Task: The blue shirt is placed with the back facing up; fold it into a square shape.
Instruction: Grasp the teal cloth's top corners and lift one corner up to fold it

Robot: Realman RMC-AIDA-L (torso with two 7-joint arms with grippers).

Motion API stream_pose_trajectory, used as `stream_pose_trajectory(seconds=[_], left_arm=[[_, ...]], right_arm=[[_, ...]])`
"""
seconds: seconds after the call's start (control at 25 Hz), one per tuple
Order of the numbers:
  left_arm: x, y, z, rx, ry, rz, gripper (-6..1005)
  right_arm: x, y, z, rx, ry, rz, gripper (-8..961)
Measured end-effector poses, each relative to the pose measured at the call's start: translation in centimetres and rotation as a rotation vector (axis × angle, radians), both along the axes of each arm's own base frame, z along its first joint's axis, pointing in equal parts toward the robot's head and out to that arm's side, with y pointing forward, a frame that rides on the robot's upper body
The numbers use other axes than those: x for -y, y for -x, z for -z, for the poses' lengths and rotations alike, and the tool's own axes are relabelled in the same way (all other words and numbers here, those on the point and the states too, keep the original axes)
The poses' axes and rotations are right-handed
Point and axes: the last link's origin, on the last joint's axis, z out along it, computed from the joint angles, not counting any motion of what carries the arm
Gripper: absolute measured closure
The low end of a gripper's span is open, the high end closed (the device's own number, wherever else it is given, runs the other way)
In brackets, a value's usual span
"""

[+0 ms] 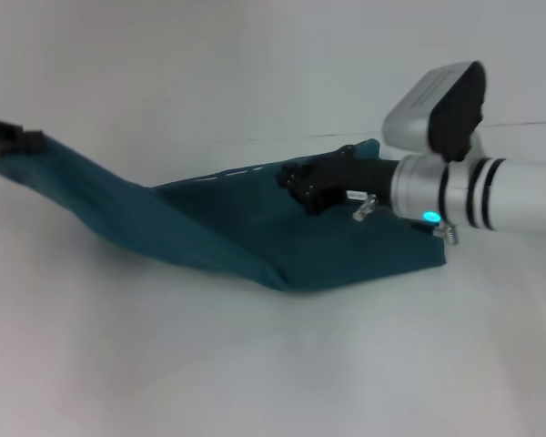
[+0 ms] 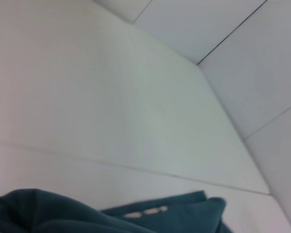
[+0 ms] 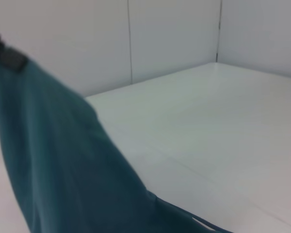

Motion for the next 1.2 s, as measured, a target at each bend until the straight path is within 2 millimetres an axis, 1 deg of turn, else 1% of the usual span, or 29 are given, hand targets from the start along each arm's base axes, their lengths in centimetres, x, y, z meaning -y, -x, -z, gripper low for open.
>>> stream_pose_trajectory(seconds=[0.16,0.44,0.64,0.88,1.04,1.2], left_arm=[[-0.7,-1.7,-0.6,0.042,-0.007,0.033,967],[-1.2,-3.6,-1.6,0.081,-0.009,0.079,966],[-1.3,-5.0,-2.3,0.122,-0.013,0.127,966],[-1.2,-5.7,-2.5,0.119,0.002,0.147,966],[-1.1,-6.0,-2.7,0.114,0.004,0.157,966],[-1.1,-6.1,-2.8,0.114,0.004,0.158,966]], right_arm=[[-0.6,0.8,1.3,0.051,-0.030,-0.022,741],[-1.8,3.1,2.6,0.138,-0.071,-0.058,954],[-2.0,5.2,4.1,0.217,-0.064,-0.128,954],[-1.5,6.4,5.9,0.270,-0.022,-0.178,954],[-0.1,6.7,7.4,0.305,0.052,-0.237,954],[1.7,7.0,8.7,0.287,0.153,-0.283,954]])
